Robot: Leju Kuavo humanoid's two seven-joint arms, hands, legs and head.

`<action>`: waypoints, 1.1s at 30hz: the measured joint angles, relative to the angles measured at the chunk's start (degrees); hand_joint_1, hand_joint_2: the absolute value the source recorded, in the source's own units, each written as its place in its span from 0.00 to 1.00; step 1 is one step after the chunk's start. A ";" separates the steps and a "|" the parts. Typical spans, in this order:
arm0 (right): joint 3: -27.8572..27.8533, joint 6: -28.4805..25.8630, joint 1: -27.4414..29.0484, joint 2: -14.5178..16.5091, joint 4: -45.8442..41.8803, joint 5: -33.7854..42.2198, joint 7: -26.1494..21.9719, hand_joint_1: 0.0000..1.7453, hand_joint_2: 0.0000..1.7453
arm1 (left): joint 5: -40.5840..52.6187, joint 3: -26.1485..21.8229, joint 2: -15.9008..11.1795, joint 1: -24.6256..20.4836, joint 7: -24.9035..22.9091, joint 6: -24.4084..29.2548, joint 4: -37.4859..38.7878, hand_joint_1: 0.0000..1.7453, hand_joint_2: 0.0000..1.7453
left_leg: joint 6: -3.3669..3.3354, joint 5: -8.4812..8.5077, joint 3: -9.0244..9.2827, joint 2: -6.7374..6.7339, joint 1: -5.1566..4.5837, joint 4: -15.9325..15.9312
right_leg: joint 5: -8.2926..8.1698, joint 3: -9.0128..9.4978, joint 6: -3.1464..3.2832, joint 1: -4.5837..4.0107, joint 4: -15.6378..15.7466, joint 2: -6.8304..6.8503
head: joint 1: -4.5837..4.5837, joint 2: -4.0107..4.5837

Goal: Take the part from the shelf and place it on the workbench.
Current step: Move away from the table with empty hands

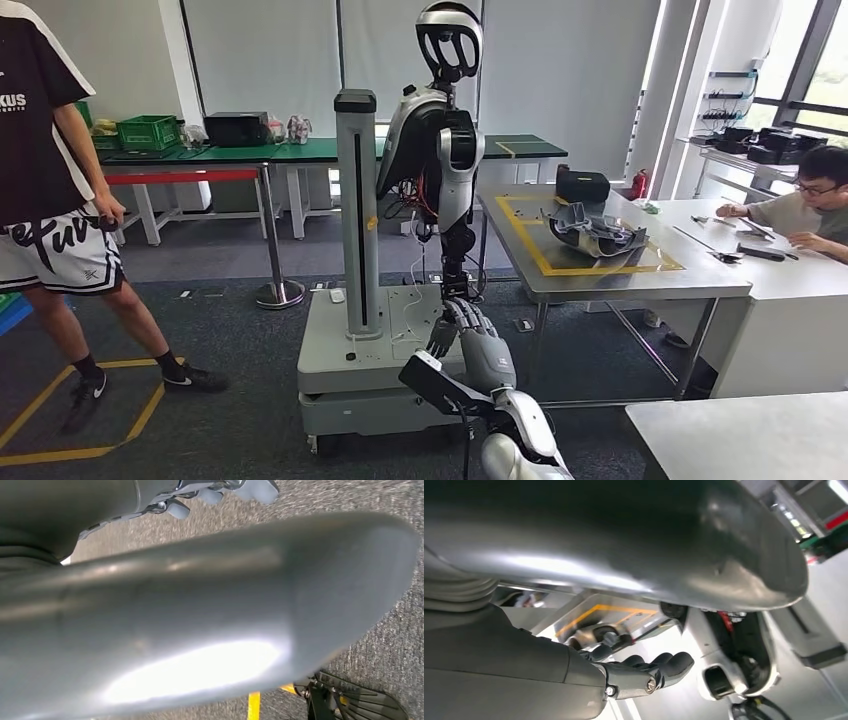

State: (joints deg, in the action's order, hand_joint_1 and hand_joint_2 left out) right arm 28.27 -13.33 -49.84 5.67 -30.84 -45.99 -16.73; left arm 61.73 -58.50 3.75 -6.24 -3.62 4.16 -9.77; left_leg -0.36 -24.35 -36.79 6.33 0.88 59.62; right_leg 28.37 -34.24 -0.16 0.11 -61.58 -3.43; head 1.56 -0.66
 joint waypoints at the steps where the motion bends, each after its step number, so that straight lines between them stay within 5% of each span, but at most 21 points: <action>1: 0.02 0.04 -0.06 -0.03 -0.08 -0.02 0.01 0.00 0.00 | 0.07 0.01 0.01 -0.03 0.01 -0.02 -0.01 0.00 0.00 | 0.33 0.15 -0.16 0.65 0.07 -0.04 | -0.52 0.87 0.06 -0.05 1.99 -0.76 | 0.01 0.00; 4: 0.09 0.08 -0.08 0.14 -0.42 -0.07 0.09 0.00 0.00 | 0.30 0.01 -0.07 0.25 0.03 -0.06 0.00 0.00 0.00 | 1.51 0.68 -0.66 2.24 0.32 -0.53 | -0.80 1.18 0.63 -0.14 2.98 0.71 | 0.02 -0.01; 6: 0.12 0.08 -0.14 0.43 -0.86 -0.13 0.15 0.00 0.00 | 0.50 0.01 -0.11 0.48 0.02 -0.12 0.05 0.00 0.00 | 1.89 -0.53 -1.71 -0.30 0.01 1.15 | -1.36 1.43 1.48 0.08 3.76 2.14 | 0.16 -0.01; 8: 0.14 0.23 -0.06 0.57 -1.13 -0.18 0.43 0.00 0.00 | 0.64 0.01 -0.13 0.36 0.04 -0.16 0.09 0.00 0.00 | 2.09 -4.02 -4.41 -4.37 -0.20 7.24 | -1.58 1.55 2.00 -0.04 4.12 3.62 | 0.31 -0.01; 10: 0.14 0.47 0.27 0.50 -1.19 -0.18 0.80 0.00 0.00 | 0.67 0.01 -0.16 0.22 0.10 -0.16 0.09 0.00 0.00 | 2.40 -6.83 -7.17 -5.80 -0.13 13.89 | -1.47 1.54 2.15 -0.22 4.06 5.31 | 0.32 -0.01; 11: 0.14 0.56 0.48 0.49 -1.24 -0.18 0.91 0.00 0.00 | 0.66 0.01 -0.17 0.24 0.14 -0.16 0.09 0.00 0.00 | 2.50 -6.86 -7.36 -6.03 -0.11 14.83 | -1.38 1.54 2.15 -0.27 4.01 6.17 | 0.32 0.00; 13: 0.14 0.60 0.70 0.49 -1.43 -0.19 0.97 0.00 0.00 | 0.65 0.01 -0.24 0.31 0.17 -0.16 0.08 0.00 0.00 | 2.50 -4.20 -4.41 -6.85 -0.13 10.05 | -1.16 1.59 1.97 -0.29 3.86 7.71 | 0.32 -0.01; 15: 0.14 0.58 0.69 0.47 -1.74 -0.21 0.99 0.00 0.00 | 0.65 0.01 -0.32 0.21 0.19 -0.16 0.03 0.00 0.00 | 2.01 -1.82 -0.16 -9.44 -0.42 2.38 | -0.77 1.66 1.55 -0.50 3.55 9.10 | 0.29 0.00; 17: 0.16 0.59 0.67 0.46 -1.99 -0.25 0.96 0.00 0.00 | 0.65 0.01 -0.36 0.16 0.12 -0.16 0.00 0.00 0.00 | 1.25 -1.42 1.47 -10.60 -0.75 -0.67 | -0.43 1.79 1.05 -0.81 3.34 10.26 | 0.23 0.00; 19: 0.20 0.62 0.67 0.53 -2.25 -0.26 0.93 0.00 0.00 | 0.61 0.01 -0.36 0.27 0.03 -0.15 0.01 0.00 0.00 | 0.56 -1.21 1.43 -9.16 -0.71 -0.69 | -0.14 2.02 0.46 -0.86 3.28 11.13 | 0.18 -0.01; 21: 0.21 0.66 0.61 0.57 -2.61 -0.26 0.89 0.00 0.00 | 0.42 0.00 -0.33 0.35 0.05 -0.15 0.01 0.00 0.00 | -0.03 -0.97 1.48 -7.84 -0.40 -0.93 | 1.15 1.56 -0.30 -0.51 1.72 8.81 | 0.16 -0.01; 23: 0.21 0.70 0.70 0.44 -2.80 -0.28 0.87 0.00 0.00 | 0.11 0.00 -0.31 0.26 0.21 -0.14 0.01 0.00 0.00 | -0.46 -0.79 1.47 -6.49 -0.13 -1.05 | 4.47 -1.15 -0.92 -0.09 -4.42 5.01 | 0.13 -0.01; 25: 0.21 0.79 1.11 0.24 -2.82 -0.30 0.91 0.00 0.00 | -0.20 -0.01 -0.32 0.18 0.43 -0.13 0.00 0.00 0.00 | -0.66 -0.72 1.35 -4.81 -0.08 -0.97 | 7.33 -4.79 -1.20 0.10 -11.93 3.83 | 0.10 -0.01; 26: 0.21 0.83 1.31 0.16 -2.82 -0.28 0.92 0.00 0.00 | -0.33 -0.04 -0.32 0.24 0.51 -0.12 0.01 0.00 0.00 | -0.66 -0.69 1.31 -3.87 -0.07 -0.90 | 7.32 -5.65 -1.23 0.18 -13.44 3.74 | 0.10 -0.01; 28: 0.22 0.89 1.45 0.10 -2.89 -0.26 0.92 0.00 0.00 | -0.49 -0.17 -0.31 0.42 0.56 -0.11 0.02 0.00 0.00 | -0.52 -0.63 1.28 -2.03 -0.03 -0.71 | 4.17 -4.09 -1.08 0.36 -9.59 3.22 | 0.09 -0.01; 30: 0.23 0.88 1.32 0.03 -3.05 -0.26 0.92 0.00 0.00 | -0.46 -0.30 -0.29 0.45 0.55 -0.11 0.02 0.00 0.00 | -0.06 -0.54 1.12 -0.37 0.01 -0.51 | 0.73 -0.41 -0.86 0.66 -1.48 0.75 | 0.11 0.00; 33: 0.26 0.87 1.20 -0.13 -3.28 -0.20 0.90 0.00 0.00 | -0.38 -0.40 -0.30 0.40 0.50 -0.01 0.01 0.00 0.00 | 1.35 -0.01 0.45 1.93 0.34 -0.72 | -0.01 1.51 -0.42 0.52 2.85 -1.08 | 0.11 -0.01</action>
State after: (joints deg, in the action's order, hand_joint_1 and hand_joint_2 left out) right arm 28.53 -12.45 -48.64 5.54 -34.12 -46.19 -15.83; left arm 61.35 -58.89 3.45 -5.83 -3.12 4.15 -9.76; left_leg 0.99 -24.36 -36.34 8.26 1.22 58.90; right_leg 28.36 -32.73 -0.58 0.63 -58.72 -4.52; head 1.67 -0.67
